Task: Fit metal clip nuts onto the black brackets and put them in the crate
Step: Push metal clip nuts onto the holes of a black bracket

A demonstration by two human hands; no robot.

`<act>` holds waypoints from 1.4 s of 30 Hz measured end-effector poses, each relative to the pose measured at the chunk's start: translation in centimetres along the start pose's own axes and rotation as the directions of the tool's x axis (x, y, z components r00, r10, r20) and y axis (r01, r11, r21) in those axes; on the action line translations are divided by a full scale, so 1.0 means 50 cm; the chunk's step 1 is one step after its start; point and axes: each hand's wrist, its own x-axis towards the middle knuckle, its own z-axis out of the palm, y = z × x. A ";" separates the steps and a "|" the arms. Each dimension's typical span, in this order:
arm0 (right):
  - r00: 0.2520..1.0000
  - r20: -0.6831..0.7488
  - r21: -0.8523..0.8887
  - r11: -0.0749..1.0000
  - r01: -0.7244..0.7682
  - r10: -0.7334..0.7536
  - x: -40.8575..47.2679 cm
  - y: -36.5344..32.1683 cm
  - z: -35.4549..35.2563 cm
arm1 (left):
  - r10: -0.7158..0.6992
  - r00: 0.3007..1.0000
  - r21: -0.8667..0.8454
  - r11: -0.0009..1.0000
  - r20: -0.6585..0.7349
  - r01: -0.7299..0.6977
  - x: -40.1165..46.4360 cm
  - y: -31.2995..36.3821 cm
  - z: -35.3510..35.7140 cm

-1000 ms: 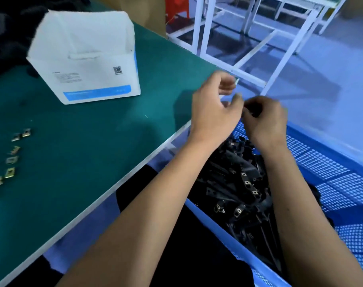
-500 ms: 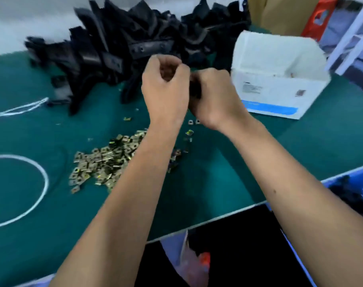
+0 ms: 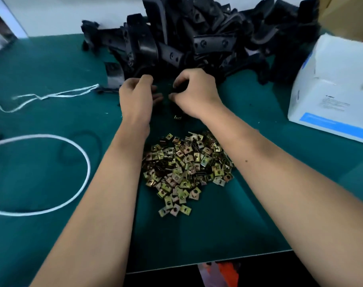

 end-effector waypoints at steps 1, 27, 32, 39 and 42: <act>0.999 -0.030 0.038 0.999 0.028 -0.027 -0.009 -0.002 -0.003 | -0.038 0.999 -0.013 0.999 0.033 0.038 0.001 0.003 0.001; 0.943 0.195 -0.173 0.937 0.303 -0.269 -0.078 0.096 -0.079 | 0.317 0.826 0.797 0.254 0.466 -0.547 0.016 -0.005 -0.051; 0.923 0.245 -0.201 0.916 0.348 -0.297 -0.080 0.092 -0.070 | 0.336 0.836 0.698 0.461 0.434 -0.548 0.021 -0.010 -0.056; 0.907 0.280 -0.170 0.914 0.368 -0.313 -0.073 0.073 -0.053 | 0.366 0.833 0.710 0.442 0.416 -0.549 0.022 -0.018 -0.041; 0.899 0.284 -0.142 0.913 0.383 -0.333 -0.076 0.071 -0.051 | 0.426 0.819 0.716 0.422 0.385 -0.556 0.026 -0.015 -0.038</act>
